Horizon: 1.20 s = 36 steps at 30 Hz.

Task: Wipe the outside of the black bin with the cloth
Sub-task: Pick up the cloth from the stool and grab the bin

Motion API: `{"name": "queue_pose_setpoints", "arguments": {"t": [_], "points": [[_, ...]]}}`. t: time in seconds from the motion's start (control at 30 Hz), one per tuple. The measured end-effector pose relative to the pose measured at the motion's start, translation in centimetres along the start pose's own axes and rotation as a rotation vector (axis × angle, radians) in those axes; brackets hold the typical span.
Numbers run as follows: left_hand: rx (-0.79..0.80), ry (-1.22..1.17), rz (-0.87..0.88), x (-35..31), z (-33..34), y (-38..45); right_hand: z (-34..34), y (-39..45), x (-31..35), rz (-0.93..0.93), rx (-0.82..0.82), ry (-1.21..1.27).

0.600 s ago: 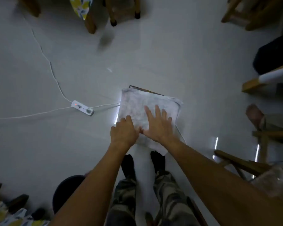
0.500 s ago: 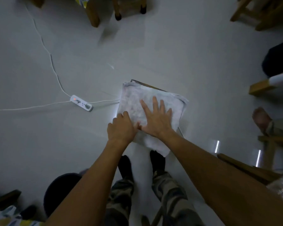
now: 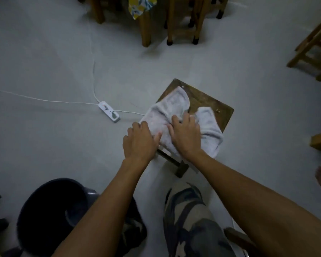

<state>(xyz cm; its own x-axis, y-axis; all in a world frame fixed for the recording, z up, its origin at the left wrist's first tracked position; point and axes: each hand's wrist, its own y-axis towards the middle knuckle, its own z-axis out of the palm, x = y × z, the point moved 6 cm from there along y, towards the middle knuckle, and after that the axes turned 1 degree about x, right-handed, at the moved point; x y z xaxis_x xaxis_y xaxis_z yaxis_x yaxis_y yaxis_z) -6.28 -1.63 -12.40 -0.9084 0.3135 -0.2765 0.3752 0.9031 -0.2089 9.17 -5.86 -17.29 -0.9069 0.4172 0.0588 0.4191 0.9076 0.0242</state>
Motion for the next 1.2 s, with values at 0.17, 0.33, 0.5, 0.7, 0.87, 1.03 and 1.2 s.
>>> {"name": "queue_pose_setpoints", "arguments": {"t": [0.17,0.33,0.5,0.7,0.87,1.03,1.2], "points": [[-0.079,0.1,-0.03,2.0,-5.3,-7.7,-3.9,-1.9,2.4,-0.206,0.169,-0.019],[-0.193,0.129,-0.098,5.2,-11.1,-12.4,-9.5,-4.5,6.4,-0.325,0.073,0.037],[-0.257,0.153,-0.151,9.2,-13.7,-17.0,-13.1,-7.7,11.6,-0.418,0.03,0.051],[-0.171,0.2,-0.282,16.0,-11.6,-18.8,-12.5,-9.6,18.0,-0.444,0.059,0.309],[-0.06,0.218,-0.33,20.7,-6.5,-16.3,-6.8,-8.6,22.6,-0.3,0.228,0.601],[0.108,0.181,-0.384,25.4,2.3,-12.3,2.1,-8.0,26.9,-0.372,0.301,0.514],[0.259,0.166,-0.422,30.6,11.1,-8.8,11.6,-7.6,29.5,-0.344,0.391,0.514]]}}
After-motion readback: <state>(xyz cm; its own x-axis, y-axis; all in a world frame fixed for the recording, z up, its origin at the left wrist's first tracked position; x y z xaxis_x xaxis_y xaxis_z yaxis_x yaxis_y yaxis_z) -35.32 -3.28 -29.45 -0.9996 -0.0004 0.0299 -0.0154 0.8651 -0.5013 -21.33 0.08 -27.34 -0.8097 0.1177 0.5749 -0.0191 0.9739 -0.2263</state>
